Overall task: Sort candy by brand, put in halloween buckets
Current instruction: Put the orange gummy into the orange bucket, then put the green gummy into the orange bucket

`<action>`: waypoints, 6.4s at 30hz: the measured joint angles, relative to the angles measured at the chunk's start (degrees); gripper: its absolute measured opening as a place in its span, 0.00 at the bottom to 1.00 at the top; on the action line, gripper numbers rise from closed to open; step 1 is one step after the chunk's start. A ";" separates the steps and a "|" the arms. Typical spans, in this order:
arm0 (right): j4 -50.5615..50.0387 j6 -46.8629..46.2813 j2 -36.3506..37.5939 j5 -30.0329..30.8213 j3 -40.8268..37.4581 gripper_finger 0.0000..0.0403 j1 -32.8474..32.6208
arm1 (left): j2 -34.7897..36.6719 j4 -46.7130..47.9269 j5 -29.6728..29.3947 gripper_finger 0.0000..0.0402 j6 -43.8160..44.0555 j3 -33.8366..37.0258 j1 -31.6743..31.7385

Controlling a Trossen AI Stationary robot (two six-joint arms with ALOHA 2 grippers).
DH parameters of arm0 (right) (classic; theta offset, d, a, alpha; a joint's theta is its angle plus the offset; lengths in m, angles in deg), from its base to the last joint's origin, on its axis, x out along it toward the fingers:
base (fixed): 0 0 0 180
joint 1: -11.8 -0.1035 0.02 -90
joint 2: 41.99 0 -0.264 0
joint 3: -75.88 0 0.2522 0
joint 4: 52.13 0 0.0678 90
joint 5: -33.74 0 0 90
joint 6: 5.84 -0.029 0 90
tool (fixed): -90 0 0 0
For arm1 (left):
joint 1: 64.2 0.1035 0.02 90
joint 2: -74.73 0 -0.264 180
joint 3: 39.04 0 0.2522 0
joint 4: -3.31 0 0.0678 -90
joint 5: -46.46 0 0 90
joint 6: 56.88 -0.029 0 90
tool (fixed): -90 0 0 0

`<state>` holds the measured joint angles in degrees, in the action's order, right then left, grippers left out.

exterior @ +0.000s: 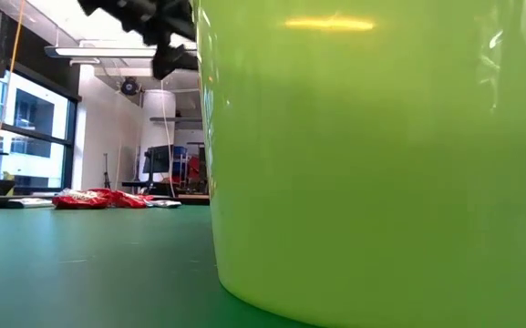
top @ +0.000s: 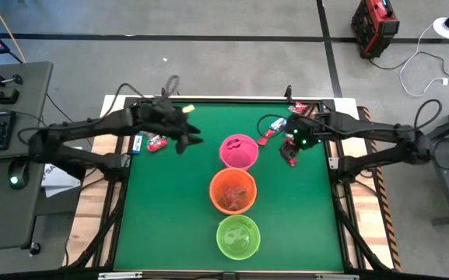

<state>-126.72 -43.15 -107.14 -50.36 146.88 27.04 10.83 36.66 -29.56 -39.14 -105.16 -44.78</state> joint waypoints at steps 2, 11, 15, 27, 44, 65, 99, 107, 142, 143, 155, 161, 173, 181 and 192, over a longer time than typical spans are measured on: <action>0.31 -5.07 0.68 2.63 -2.53 0.59 3.90 | 2.75 -3.70 0.07 0.54 3.65 4.76 1.67; 1.72 -0.95 -9.60 4.67 -3.50 0.59 27.41 | 4.76 -16.94 0.34 0.54 16.21 17.38 1.76; 1.14 4.10 -17.85 4.57 -0.81 0.59 35.20 | 4.79 -17.99 0.48 0.54 16.56 17.60 0.44; -4.82 0.29 -36.60 11.65 8.81 0.59 41.11 | 4.90 -18.71 0.46 0.54 16.72 17.60 -0.50; -7.11 -11.89 -45.77 19.40 10.62 0.43 41.03 | 4.87 -18.64 0.76 0.54 15.44 17.57 -0.48; -7.95 -3.44 -36.55 21.14 10.51 0.00 36.14 | 4.87 -19.49 0.81 0.54 13.55 17.55 -0.41; 15.01 -16.25 -14.63 15.71 -17.84 0.48 42.01 | 4.87 -19.91 -2.56 0.54 16.63 17.53 -0.26; 15.26 -14.75 -17.59 17.97 -17.84 0.39 42.87 | 4.86 -19.93 -3.04 0.54 16.65 17.52 -0.26; 60.58 -12.85 3.17 -11.08 -12.29 0.00 -21.05 | 4.85 -19.93 -12.37 0.54 16.61 17.53 -0.26; 62.37 -12.44 1.78 -11.10 -12.29 0.00 -22.56 | 4.85 -19.93 -12.37 0.54 16.72 17.53 -0.26; 45.58 3.61 -17.80 -10.41 3.47 0.34 -25.78 | 4.86 -19.97 -11.59 0.54 19.67 17.53 -0.31; 28.78 15.30 -23.13 -5.07 15.98 0.58 -25.52 | 4.83 -15.97 -8.25 0.54 14.93 13.97 -0.29; 15.02 17.89 -19.85 -1.04 19.62 0.64 -15.68 | -13.67 40.04 -21.57 0.54 -11.05 -12.96 18.37; 16.27 17.85 -20.02 -2.71 19.56 0.64 -14.13 | -35.90 57.65 -28.49 0.54 -17.70 -18.23 31.65; 17.12 17.87 -20.02 -2.71 19.52 0.64 -14.15 | -46.83 59.84 -30.19 0.54 -18.99 -18.86 34.01</action>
<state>-109.60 -25.28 -127.16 -53.06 166.39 12.88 -35.99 96.50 -59.75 -58.13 -124.02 -10.77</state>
